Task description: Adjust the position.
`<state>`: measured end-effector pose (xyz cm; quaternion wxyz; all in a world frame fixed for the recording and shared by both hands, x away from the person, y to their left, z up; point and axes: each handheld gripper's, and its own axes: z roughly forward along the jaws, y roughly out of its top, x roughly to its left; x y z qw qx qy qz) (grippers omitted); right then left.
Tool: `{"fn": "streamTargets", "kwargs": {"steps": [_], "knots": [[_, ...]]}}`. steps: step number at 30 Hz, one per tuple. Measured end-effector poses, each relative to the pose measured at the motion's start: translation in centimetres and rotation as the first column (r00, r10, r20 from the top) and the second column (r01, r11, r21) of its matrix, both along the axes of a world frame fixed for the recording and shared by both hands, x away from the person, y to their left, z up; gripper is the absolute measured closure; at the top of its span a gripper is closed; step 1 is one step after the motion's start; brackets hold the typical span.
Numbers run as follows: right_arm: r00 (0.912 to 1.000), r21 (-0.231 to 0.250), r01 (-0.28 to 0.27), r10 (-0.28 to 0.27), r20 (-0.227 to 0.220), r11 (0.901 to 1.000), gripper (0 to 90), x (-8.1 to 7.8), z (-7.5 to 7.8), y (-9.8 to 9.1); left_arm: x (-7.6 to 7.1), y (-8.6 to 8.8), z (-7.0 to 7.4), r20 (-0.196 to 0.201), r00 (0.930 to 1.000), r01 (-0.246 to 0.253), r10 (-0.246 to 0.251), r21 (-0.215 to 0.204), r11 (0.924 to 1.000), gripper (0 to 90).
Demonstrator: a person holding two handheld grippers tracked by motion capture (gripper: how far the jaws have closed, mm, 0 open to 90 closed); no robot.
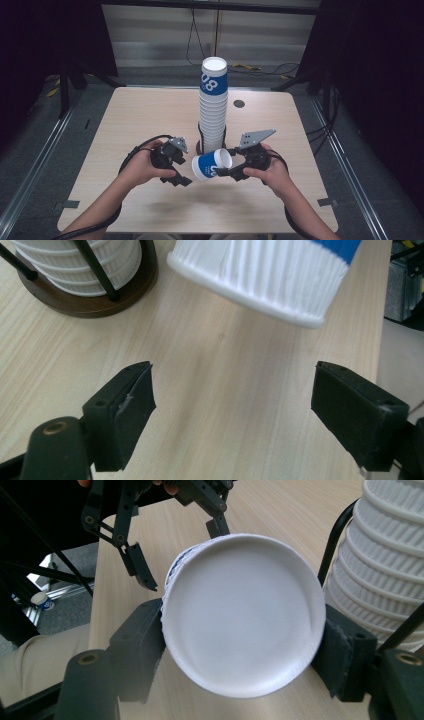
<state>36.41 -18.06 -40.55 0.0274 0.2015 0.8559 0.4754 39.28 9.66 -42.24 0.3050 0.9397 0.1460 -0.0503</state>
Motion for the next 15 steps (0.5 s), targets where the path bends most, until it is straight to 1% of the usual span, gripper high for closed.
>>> {"fn": "streamTargets", "kwargs": {"steps": [2,3,4,6,7,9,10,11,12,14,15], "knots": [[1.0000,0.002,-0.001,0.001,-0.001,1.0000,28.0,0.0,0.0,0.0,0.0,0.0,-0.1,0.001,1.0000,-0.004,0.004,-0.005,1.0000,17.4],[1.0000,0.007,0.003,-0.003,0.000,1.0000,28.0,0.0,0.1,0.0,0.0,0.1,-0.4,0.003,1.0000,-0.004,0.004,-0.016,0.9999,17.4],[1.0000,0.007,0.003,-0.003,0.000,1.0000,28.0,0.0,0.1,0.0,0.0,0.1,-0.4,0.003,1.0000,-0.004,0.004,-0.016,0.9999,17.4],[1.0000,0.014,0.008,-0.008,-0.004,0.9999,28.0,0.0,0.0,-0.1,-0.1,0.1,-0.6,0.004,0.9999,-0.016,0.016,-0.033,0.9993,17.4],[1.0000,0.018,0.009,-0.008,-0.004,0.9998,28.0,0.0,0.0,-0.1,0.0,0.2,-0.7,0.012,0.9999,-0.006,0.006,-0.026,0.9997,17.6],[0.9998,0.024,0.019,-0.018,-0.004,0.9995,28.0,0.0,-0.1,-0.2,-0.1,0.2,-0.9,0.008,0.9999,-0.012,0.012,-0.042,0.9990,17.6],[0.9998,0.031,0.017,-0.017,-0.004,0.9994,28.0,0.0,-0.1,-0.2,-0.2,0.1,-1.0,-0.001,0.9998,-0.021,0.021,-0.058,0.9981,17.6],[0.9998,0.031,0.021,-0.021,-0.004,0.9993,28.0,0.0,-0.2,-0.3,-0.1,0.1,-1.1,0.010,0.9999,-0.007,0.007,-0.047,0.9989,17.7],[0.9996,0.035,0.027,-0.027,-0.007,0.9990,28.0,0.0,-0.2,-0.3,-0.1,0.1,-1.1,0.010,0.9999,-0.007,0.007,-0.047,0.9989,17.7],[0.9995,0.044,0.029,-0.029,-0.012,0.9986,28.0,0.0,-0.3,-0.4,-0.2,0.0,-1.3,-0.001,0.9997,-0.025,0.025,-0.071,0.9972,17.7],[0.9994,0.046,0.033,-0.032,-0.013,0.9984,28.0,0.1,-0.3,-0.4,-0.2,0.0,-1.4,0.008,0.9998,-0.019,0.019,-0.069,0.9974,17.7]]}}
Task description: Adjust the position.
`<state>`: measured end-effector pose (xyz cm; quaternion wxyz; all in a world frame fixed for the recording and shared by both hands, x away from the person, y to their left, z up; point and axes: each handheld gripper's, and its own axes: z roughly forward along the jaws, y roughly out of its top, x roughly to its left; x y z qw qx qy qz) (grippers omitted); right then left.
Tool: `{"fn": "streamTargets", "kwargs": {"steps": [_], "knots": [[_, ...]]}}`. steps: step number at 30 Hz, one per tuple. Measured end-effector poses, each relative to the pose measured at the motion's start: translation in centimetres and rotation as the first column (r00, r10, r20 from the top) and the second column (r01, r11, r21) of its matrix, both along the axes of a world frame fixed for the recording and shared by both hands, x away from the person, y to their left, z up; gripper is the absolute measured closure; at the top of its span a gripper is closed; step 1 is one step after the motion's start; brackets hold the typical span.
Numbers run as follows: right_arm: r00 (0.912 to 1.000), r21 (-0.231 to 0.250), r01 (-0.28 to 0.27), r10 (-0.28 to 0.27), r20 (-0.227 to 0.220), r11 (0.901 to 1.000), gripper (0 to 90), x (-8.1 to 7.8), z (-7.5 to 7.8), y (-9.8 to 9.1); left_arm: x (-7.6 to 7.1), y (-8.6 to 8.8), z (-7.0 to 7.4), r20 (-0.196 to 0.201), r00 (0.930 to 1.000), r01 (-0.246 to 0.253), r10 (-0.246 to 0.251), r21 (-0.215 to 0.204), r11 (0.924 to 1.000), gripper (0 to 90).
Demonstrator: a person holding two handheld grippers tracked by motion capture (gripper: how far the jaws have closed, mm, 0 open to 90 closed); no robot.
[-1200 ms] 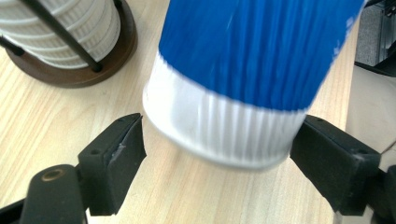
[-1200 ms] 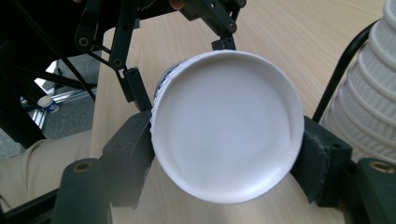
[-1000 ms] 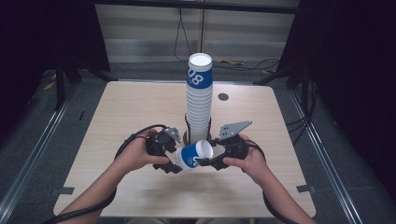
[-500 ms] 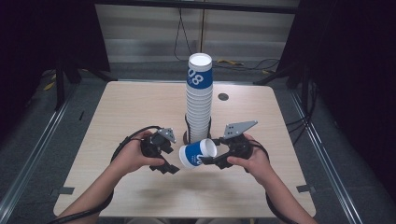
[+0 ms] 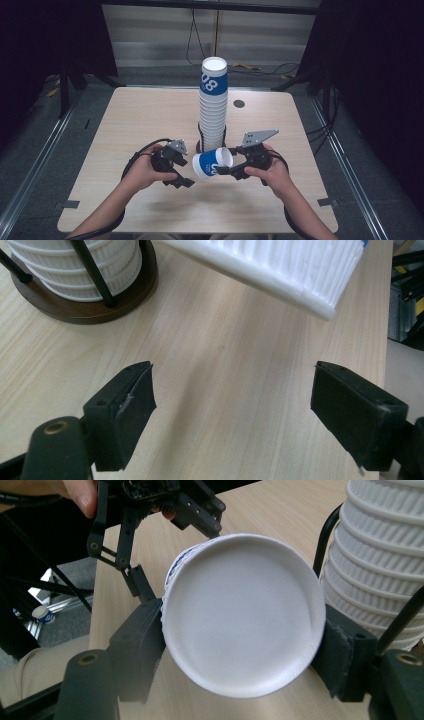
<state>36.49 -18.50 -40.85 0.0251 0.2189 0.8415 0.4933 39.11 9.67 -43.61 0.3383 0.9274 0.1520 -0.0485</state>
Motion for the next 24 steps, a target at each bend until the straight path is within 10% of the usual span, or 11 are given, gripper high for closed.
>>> {"fn": "streamTargets", "kwargs": {"steps": [24], "knots": [[0.9998,-0.005,0.000,0.000,-0.022,1.0000,28.0,0.10,-0.27,-0.22,-0.21,-1.00,-0.77,0.002,0.9997,-0.023,0.024,-0.083,0.9963,17.8]]}}
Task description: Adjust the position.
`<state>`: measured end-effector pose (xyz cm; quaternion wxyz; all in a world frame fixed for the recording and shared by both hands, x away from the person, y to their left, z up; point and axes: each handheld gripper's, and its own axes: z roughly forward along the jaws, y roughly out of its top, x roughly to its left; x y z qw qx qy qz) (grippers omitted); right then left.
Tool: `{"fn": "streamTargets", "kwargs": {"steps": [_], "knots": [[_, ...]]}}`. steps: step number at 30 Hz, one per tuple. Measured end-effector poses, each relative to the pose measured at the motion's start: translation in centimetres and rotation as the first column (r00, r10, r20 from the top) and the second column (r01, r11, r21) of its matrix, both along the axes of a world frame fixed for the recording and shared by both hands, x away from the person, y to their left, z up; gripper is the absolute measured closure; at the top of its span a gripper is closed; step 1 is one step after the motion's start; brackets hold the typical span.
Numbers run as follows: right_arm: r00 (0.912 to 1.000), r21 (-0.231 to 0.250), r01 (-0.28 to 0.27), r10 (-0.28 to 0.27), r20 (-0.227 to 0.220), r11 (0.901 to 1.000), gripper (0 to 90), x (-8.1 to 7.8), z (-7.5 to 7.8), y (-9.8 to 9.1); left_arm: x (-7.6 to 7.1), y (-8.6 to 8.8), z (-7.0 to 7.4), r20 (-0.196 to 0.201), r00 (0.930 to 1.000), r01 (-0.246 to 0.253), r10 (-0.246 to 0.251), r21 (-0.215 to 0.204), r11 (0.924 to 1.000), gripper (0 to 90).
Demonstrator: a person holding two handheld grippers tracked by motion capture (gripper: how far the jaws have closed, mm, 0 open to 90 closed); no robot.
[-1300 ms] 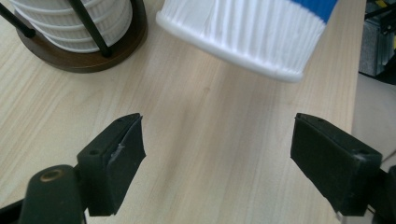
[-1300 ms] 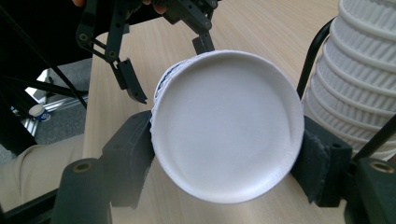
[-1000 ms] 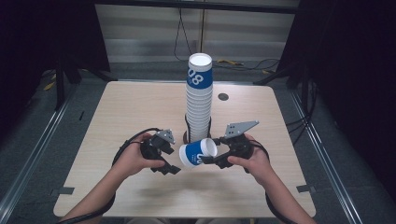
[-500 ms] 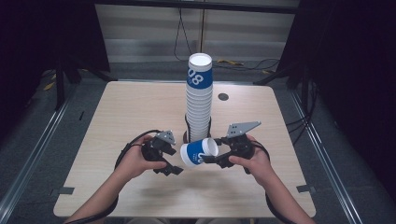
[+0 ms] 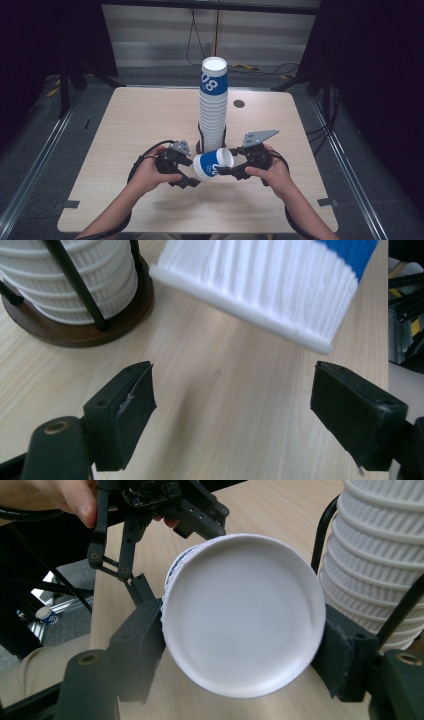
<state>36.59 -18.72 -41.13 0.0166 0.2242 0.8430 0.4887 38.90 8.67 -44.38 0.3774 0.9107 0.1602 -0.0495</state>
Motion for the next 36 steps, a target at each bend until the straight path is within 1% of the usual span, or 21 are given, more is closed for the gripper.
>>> {"fn": "streamTargets", "kwargs": {"steps": [3,6,7,8,9,11,15,16,18,19,21,23,24,25,26,27,28,29,33,35,36], "knots": [[1.0000,-0.001,0.002,-0.002,0.000,1.0000,27.9,0.03,-0.02,-0.02,-0.03,-0.12,0.00,0.003,1.0000,0.003,-0.003,0.001,1.0000,17.8],[1.0000,-0.001,0.001,-0.001,-0.002,1.0000,27.9,0.03,-0.02,-0.03,-0.06,-0.25,0.01,-0.002,0.9999,0.010,-0.010,-0.003,0.9999,17.9],[1.0000,-0.002,0.002,-0.002,-0.001,1.0000,28.0,0.02,-0.02,-0.03,-0.11,-0.32,0.01,-0.006,1.0000,0.005,-0.005,-0.010,0.9999,17.9],[1.0000,-0.001,0.001,-0.001,-0.002,1.0000,27.9,0.03,-0.02,-0.03,-0.12,-0.40,-0.06,0.001,1.0000,0.000,0.000,-0.025,0.9997,17.9],[1.0000,0.001,-0.001,0.001,-0.002,1.0000,27.9,0.02,0.00,-0.03,-0.07,-0.41,0.00,-0.004,1.0000,0.009,-0.009,-0.016,0.9998,17.9],[1.0000,0.003,0.000,0.000,-0.001,1.0000,27.9,0.03,0.01,-0.03,-0.07,-0.51,-0.04,-0.003,1.0000,0.001,-0.001,-0.028,0.9996,17.8],[1.0000,0.006,-0.002,0.002,-0.006,1.0000,27.9,0.02,0.01,0.01,-0.04,-0.55,-0.04,-0.004,1.0000,-0.002,0.002,-0.030,0.9995,17.4],[1.0000,0.007,-0.002,0.002,-0.007,1.0000,27.9,-0.01,-0.01,0.01,-0.05,-0.60,-0.09,-0.003,1.0000,-0.007,0.007,-0.043,0.9991,17.4],[1.0000,0.015,-0.002,0.003,-0.009,0.9999,27.9,0.00,-0.07,-0.01,-0.03,-0.64,-0.13,0.000,0.9999,-0.012,0.012,-0.052,0.9986,17.1],[0.9999,0.019,-0.002,0.002,-0.011,0.9998,27.9,0.00,-0.08,-0.03,0.04,-0.60,-0.10,-0.002,1.0000,-0.004,0.004,-0.047,0.9989,17.1],[0.9999,0.022,-0.001,0.002,-0.014,0.9998,27.9,-0.02,-0.09,-0.05,0.03,-0.62,-0.14,-0.002,1.0000,-0.007,0.007,-0.049,0.9988,16.9],[0.9999,0.030,-0.001,0.001,-0.016,0.9996,27.9,-0.06,-0.15,-0.08,0.01,-0.74,-0.33,-0.007,0.9998,-0.016,0.016,-0.060,0.9980,16.5],[0.9999,0.027,-0.003,0.003,-0.017,0.9996,27.9,-0.09,-0.17,-0.07,0.07,-0.71,-0.31,0.001,0.9999,-0.014,0.014,-0.056,0.9983,16.1],[0.9999,0.025,-0.006,0.006,-0.015,0.9997,27.9,-0.11,-0.18,-0.07,0.07,-0.71,-0.31,0.001,0.9999,-0.014,0.014,-0.056,0.9983,15.8],[0.9999,0.026,-0.005,0.006,-0.016,0.9996,27.9,-0.12,-0.18,-0.10,0.10,-0.72,-0.23,-0.005,1.0000,-0.008,0.008,-0.060,0.9981,15.8],[0.9998,0.030,-0.006,0.006,-0.019,0.9995,27.9,-0.14,-0.18,-0.11,0.13,-0.74,-0.21,0.000,1.0000,-0.007,0.007,-0.067,0.9977,15.7],[0.9998,0.034,-0.006,0.007,-0.018,0.9994,28.0,-0.13,-0.20,-0.12,0.13,-0.74,-0.21,0.000,1.0000,-0.007,0.007,-0.067,0.9977,15.7],[0.9998,0.031,-0.006,0.007,-0.019,0.9995,28.0,-0.14,-0.19,-0.12,0.11,-0.81,-0.14,-0.003,0.9999,-0.014,0.014,-0.077,0.9970,15.6],[0.9997,0.033,-0.010,0.011,-0.023,0.9994,28.0,-0.17,-0.30,0.00,0.16,-0.93,-0.15,0.005,1.0000,0.008,-0.007,-0.067,0.9977,15.3],[0.9997,0.032,-0.011,0.012,-0.023,0.9994,28.0,-0.20,-0.41,0.08,0.14,-0.88,-0.17,0.010,0.9999,0.011,-0.010,-0.060,0.9982,14.8],[0.9996,0.032,-0.014,0.014,-0.025,0.9994,28.1,-0.20,-0.45,0.09,0.13,-0.88,-0.20,0.012,0.9999,0.011,-0.011,-0.065,0.9978,14.6]]}}
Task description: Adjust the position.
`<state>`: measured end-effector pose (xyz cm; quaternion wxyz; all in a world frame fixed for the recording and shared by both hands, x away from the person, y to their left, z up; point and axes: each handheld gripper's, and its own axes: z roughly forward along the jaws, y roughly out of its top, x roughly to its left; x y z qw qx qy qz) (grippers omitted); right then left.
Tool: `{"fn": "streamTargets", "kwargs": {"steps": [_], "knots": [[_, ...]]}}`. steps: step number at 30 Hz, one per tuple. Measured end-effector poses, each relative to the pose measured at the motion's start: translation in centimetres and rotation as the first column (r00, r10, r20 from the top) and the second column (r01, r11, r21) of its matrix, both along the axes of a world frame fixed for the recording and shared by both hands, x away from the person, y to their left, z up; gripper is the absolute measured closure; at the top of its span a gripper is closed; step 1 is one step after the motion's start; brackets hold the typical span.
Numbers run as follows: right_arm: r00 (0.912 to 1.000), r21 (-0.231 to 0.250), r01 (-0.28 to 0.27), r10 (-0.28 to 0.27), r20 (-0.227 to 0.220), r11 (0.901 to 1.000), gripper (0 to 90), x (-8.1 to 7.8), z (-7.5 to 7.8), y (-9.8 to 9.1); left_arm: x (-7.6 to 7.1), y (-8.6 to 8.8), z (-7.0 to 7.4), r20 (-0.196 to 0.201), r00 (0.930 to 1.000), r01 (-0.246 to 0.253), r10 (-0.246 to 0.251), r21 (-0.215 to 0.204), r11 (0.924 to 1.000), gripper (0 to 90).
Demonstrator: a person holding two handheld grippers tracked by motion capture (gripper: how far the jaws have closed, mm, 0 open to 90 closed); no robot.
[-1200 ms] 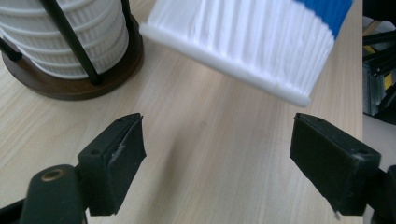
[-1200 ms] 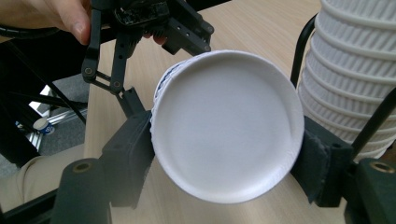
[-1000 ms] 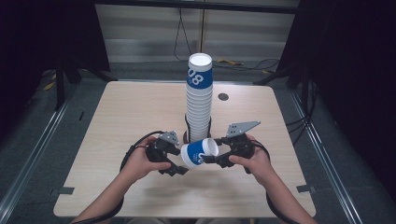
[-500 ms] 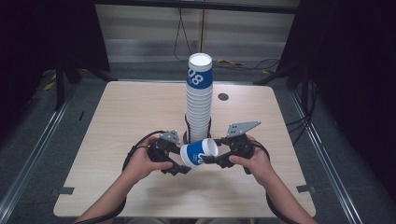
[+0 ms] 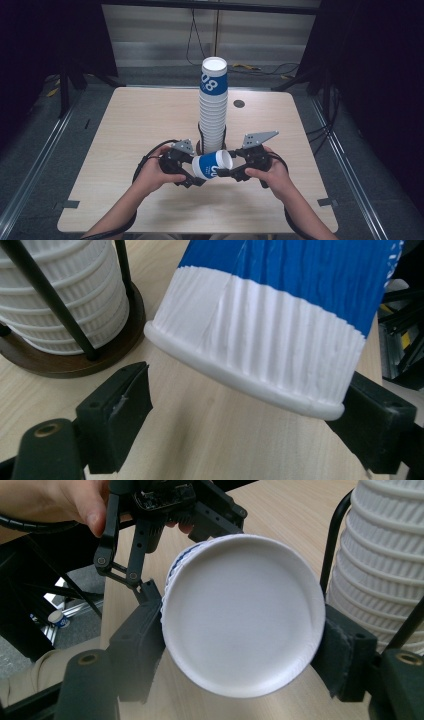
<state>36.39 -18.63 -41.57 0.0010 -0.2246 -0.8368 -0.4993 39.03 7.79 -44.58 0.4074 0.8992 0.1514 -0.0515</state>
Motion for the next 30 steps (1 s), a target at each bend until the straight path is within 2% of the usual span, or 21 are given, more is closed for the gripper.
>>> {"fn": "streamTargets", "kwargs": {"steps": [6,8,9,12,15,17,30], "knots": [[1.0000,0.002,0.001,-0.001,-0.003,1.0000,28.1,0.01,-0.10,0.02,0.00,0.16,0.09,0.011,0.9999,0.000,0.000,-0.009,1.0000,14.7],[1.0000,0.002,-0.002,0.002,-0.005,1.0000,28.1,0.03,-0.11,0.11,0.07,0.29,0.38,0.025,0.9996,0.014,-0.015,0.017,0.9998,15.0],[1.0000,0.004,-0.002,0.002,-0.005,1.0000,28.1,0.03,-0.11,0.13,0.02,0.25,0.30,0.021,0.9997,0.008,-0.008,0.001,1.0000,15.1],[0.9999,0.003,-0.005,0.005,-0.011,1.0000,28.1,0.09,-0.11,0.23,0.00,0.30,0.32,0.035,0.9991,0.025,-0.025,0.004,0.9997,15.4],[0.9999,-0.005,-0.008,0.008,-0.012,1.0000,28.1,0.12,-0.07,0.40,-0.05,0.34,0.37,0.036,0.9991,0.021,-0.021,-0.001,0.9998,15.4],[0.9999,0.000,-0.006,0.006,-0.015,1.0000,28.1,0.15,-0.06,0.45,-0.07,0.36,0.37,0.037,0.9991,0.020,-0.019,-0.022,0.9996,15.5],[0.9997,0.014,-0.011,0.011,-0.023,0.9998,28.1,0.30,-0.20,0.57,-0.12,0.43,0.78,0.063,0.9976,0.029,-0.027,-0.031,0.9991,16.9]]}}
